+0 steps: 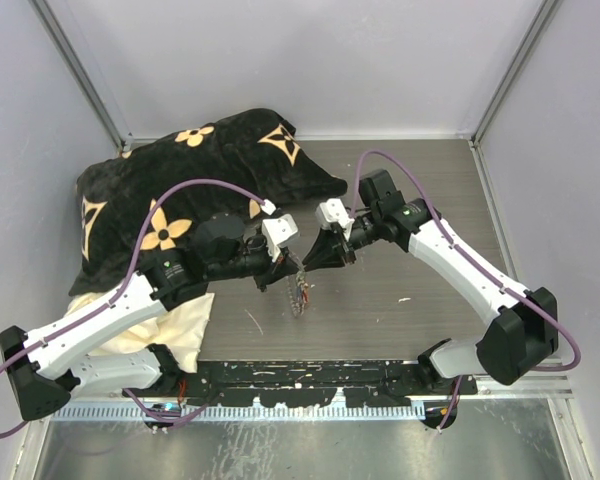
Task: Remove the keys from the keyring
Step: Remove the key from the keyring.
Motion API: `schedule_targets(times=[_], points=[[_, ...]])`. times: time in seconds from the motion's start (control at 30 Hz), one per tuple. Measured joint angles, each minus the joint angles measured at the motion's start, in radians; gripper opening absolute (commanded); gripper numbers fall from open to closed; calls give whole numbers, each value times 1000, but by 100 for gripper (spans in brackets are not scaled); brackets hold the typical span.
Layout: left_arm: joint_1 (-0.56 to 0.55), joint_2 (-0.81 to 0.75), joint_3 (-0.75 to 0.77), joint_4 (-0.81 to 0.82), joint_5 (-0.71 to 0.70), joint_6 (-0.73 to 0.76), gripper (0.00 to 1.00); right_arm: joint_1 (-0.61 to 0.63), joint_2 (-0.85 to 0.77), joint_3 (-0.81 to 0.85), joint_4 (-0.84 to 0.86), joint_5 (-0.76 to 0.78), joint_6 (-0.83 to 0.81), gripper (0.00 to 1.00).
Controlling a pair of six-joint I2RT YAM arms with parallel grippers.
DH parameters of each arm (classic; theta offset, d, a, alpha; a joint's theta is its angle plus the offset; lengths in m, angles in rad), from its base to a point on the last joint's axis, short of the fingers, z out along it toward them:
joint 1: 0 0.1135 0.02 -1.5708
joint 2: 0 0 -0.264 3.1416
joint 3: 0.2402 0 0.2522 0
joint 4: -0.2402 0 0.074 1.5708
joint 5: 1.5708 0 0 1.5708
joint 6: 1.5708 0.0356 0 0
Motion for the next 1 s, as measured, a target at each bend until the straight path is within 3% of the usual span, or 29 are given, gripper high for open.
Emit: schedule_targets(times=[0.27, 0.47, 0.57, 0.8, 1.0], points=[[0, 2, 0, 0, -28, -12, 0, 34, -22, 0, -228, -24, -288, 27], [0, 2, 0, 5, -33, -27, 0, 99, -24, 0, -290, -18, -374, 31], [0, 2, -2, 10, -31, -27, 0, 73, -24, 3, -294, -16, -359, 39], [0, 2, -29, 31, -8, -27, 0, -127, -57, 31, -225, -29, -238, 53], [0, 2, -30, 51, 14, -31, 0, -84, -80, -31, -45, -4, -61, 60]])
